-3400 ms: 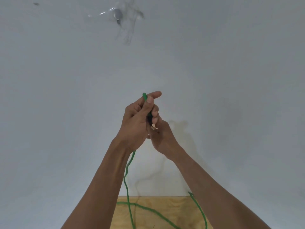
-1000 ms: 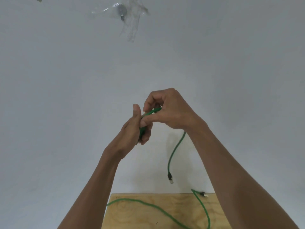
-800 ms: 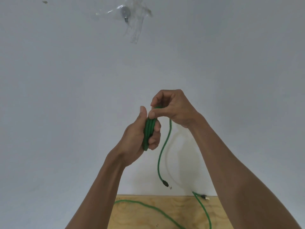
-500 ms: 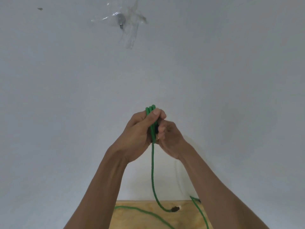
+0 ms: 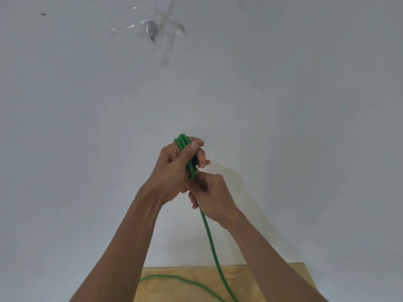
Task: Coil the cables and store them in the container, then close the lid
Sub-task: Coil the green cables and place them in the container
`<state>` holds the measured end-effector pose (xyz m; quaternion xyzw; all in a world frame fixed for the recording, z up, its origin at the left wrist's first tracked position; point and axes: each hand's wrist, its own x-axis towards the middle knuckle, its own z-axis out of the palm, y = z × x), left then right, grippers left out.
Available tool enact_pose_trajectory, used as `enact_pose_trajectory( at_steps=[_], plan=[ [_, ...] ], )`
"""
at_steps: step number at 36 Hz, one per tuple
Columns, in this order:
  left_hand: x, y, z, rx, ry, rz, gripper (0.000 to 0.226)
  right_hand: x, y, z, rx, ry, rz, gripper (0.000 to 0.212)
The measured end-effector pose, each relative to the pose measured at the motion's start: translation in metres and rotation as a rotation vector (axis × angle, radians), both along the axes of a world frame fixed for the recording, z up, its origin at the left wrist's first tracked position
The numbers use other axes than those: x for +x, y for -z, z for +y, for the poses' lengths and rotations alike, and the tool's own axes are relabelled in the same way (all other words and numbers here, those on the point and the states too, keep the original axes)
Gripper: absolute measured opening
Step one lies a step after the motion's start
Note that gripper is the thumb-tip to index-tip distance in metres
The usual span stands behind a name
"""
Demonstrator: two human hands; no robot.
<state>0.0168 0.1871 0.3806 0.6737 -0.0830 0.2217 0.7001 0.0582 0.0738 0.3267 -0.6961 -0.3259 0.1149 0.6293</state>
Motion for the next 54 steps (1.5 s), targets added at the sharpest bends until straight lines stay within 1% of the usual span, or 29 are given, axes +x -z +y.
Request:
enact_pose_trajectory(
  at_steps=[4, 7, 12, 14, 16, 19, 21, 25, 29, 32, 34, 35, 37, 38, 41, 44, 47, 49, 51, 54],
  plan=[
    [0.001, 0.004, 0.007, 0.017, -0.002, 0.002, 0.022, -0.002, -0.005, -0.004, -0.100, 0.021, -0.065, 0.019],
    [0.001, 0.006, 0.008, 0.057, -0.038, -0.004, 0.026, -0.003, -0.011, -0.007, -0.194, 0.010, -0.109, 0.013],
    [0.001, 0.011, 0.015, 0.074, -0.102, -0.028, 0.029, -0.007, -0.017, -0.015, -0.297, -0.019, -0.199, 0.024],
    [0.002, 0.013, 0.018, 0.046, -0.118, -0.029, 0.027, -0.008, -0.017, -0.016, -0.353, -0.017, -0.267, 0.029],
    [0.003, 0.013, 0.018, -0.034, -0.111, -0.045, 0.023, -0.009, -0.019, -0.017, -0.408, -0.003, -0.326, 0.031],
    [0.004, 0.012, 0.017, -0.190, -0.087, -0.069, 0.021, -0.010, -0.021, -0.016, -0.453, 0.011, -0.405, 0.028],
    [0.004, 0.014, 0.019, -0.196, -0.081, -0.053, 0.022, -0.011, -0.020, -0.015, -0.486, 0.017, -0.445, 0.023],
    [0.001, 0.018, 0.022, -0.077, -0.083, -0.013, 0.022, -0.016, -0.021, -0.015, -0.541, 0.009, -0.520, 0.019],
    [-0.003, 0.020, 0.025, 0.138, -0.130, 0.047, 0.026, -0.014, -0.036, -0.019, -0.572, 0.017, -0.610, 0.020],
    [-0.008, 0.021, 0.024, 0.346, -0.163, 0.097, 0.037, -0.011, -0.054, -0.024, -0.590, 0.011, -0.719, 0.017],
    [-0.012, 0.026, 0.023, 0.413, -0.129, 0.133, 0.045, -0.010, -0.068, -0.028, -0.599, -0.022, -0.763, 0.013],
    [-0.014, 0.029, 0.023, 0.400, -0.089, 0.165, 0.046, -0.008, -0.074, -0.029, -0.583, -0.050, -0.755, 0.012],
    [-0.019, 0.033, 0.019, 0.347, 0.006, 0.243, 0.047, -0.003, -0.085, -0.030, -0.499, -0.110, -0.673, 0.018],
    [-0.022, 0.034, 0.015, 0.312, 0.050, 0.279, 0.053, 0.000, -0.088, -0.030, -0.445, -0.131, -0.631, 0.021],
    [-0.030, 0.033, 0.002, 0.135, 0.138, 0.353, 0.072, 0.010, -0.096, -0.030, -0.303, -0.186, -0.566, 0.027],
    [-0.034, 0.031, -0.007, -0.050, 0.246, 0.366, 0.075, 0.023, -0.098, -0.031, -0.177, -0.218, -0.489, 0.028],
    [-0.036, 0.026, -0.012, -0.191, 0.345, 0.325, 0.064, 0.038, -0.084, -0.032, -0.030, -0.254, -0.325, 0.020],
    [-0.036, 0.022, -0.014, -0.188, 0.368, 0.293, 0.047, 0.046, -0.068, -0.032, 0.078, -0.272, -0.174, 0.018],
    [-0.037, 0.020, -0.016, -0.187, 0.406, 0.276, 0.033, 0.049, -0.053, -0.031, 0.155, -0.276, -0.032, 0.022],
    [-0.036, 0.019, -0.020, -0.217, 0.482, 0.249, 0.027, 0.046, -0.032, -0.032, 0.258, -0.299, 0.142, 0.028]
  ],
)
